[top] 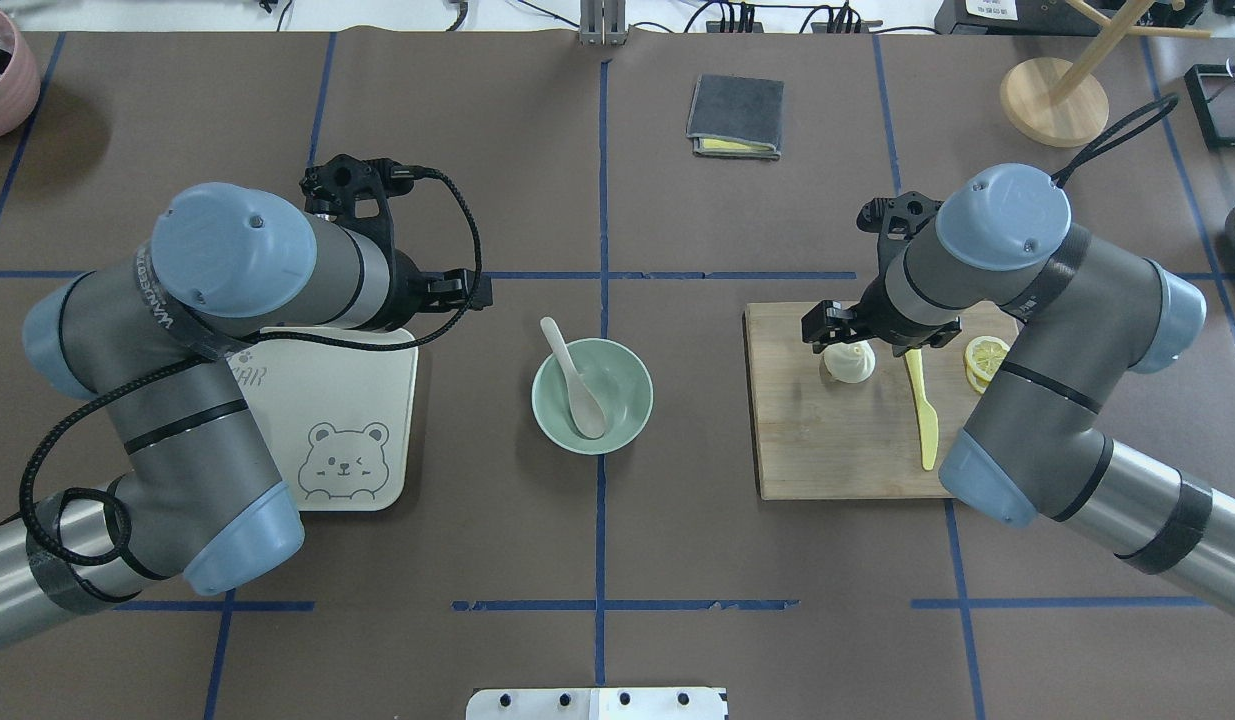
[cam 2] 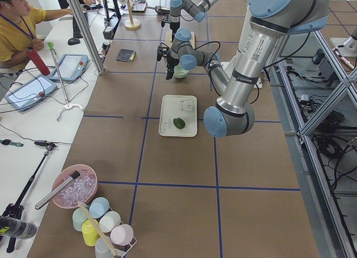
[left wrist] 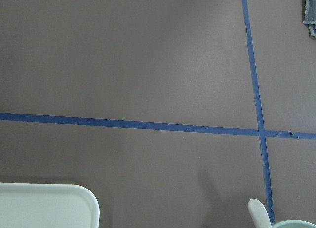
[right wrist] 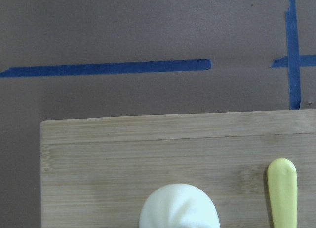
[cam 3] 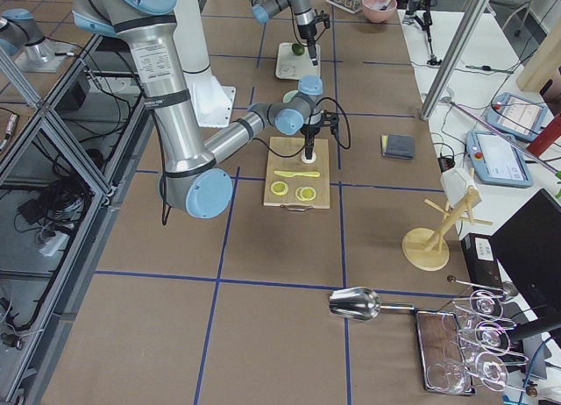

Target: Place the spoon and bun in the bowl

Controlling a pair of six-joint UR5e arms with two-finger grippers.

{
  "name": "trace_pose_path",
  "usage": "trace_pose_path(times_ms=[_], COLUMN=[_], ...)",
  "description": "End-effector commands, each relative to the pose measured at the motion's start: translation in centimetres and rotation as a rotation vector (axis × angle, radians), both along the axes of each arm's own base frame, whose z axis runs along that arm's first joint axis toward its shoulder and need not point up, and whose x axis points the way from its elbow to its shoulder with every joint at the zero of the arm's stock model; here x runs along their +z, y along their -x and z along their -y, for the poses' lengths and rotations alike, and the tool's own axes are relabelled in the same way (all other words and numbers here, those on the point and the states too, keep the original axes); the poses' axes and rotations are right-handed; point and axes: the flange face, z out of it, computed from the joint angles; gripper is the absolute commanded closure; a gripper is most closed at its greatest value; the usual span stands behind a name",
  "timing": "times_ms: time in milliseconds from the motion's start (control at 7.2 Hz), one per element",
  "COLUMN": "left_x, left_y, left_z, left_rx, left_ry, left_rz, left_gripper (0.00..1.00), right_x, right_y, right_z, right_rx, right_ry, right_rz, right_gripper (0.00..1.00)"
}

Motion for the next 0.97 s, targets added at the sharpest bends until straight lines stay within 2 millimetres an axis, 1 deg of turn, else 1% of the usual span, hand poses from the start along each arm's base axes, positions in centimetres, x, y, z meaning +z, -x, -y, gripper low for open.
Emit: trace_pose_path(times_ms=[0,139,278,417,556,833], left_x=[0.0,0.0,0.1,0.1,0.1,0.1], left_y=[-0.1,-0.1,-0.1,0.0,0.0,0.0], left_z=[-0.1,-0.1,-0.1,0.0,0.0,0.0], left_rx=[0.0,0.0,0.0,-0.002,-0.003,-0.004], left_ry=[0.004,0.004,0.005,0.005,0.004,0.005], left_rz=[-0.001,-0.001,0.0,0.0,0.001,0.0], left_gripper=[0.0,0.0,0.0,0.0,0.0,0.0], right_x=[1.1,1.1,1.4,1.6,1.6,1.8], right_y=[1.0,1.1,1.8,2.0,2.0,2.0], right_z=[0.0,-0.1,-0.6,-0.8,-0.8,-0.8], right_rx=[-0.005,-0.006,-0.019,-0.025,-0.025,-0.025], right_ry=[0.003,0.003,0.006,0.009,0.009,0.01], right_rz=[-0.026,-0.026,-0.032,-0.034,-0.034,-0.038], right_gripper=[0.0,0.0,0.0,0.0,0.1,0.42])
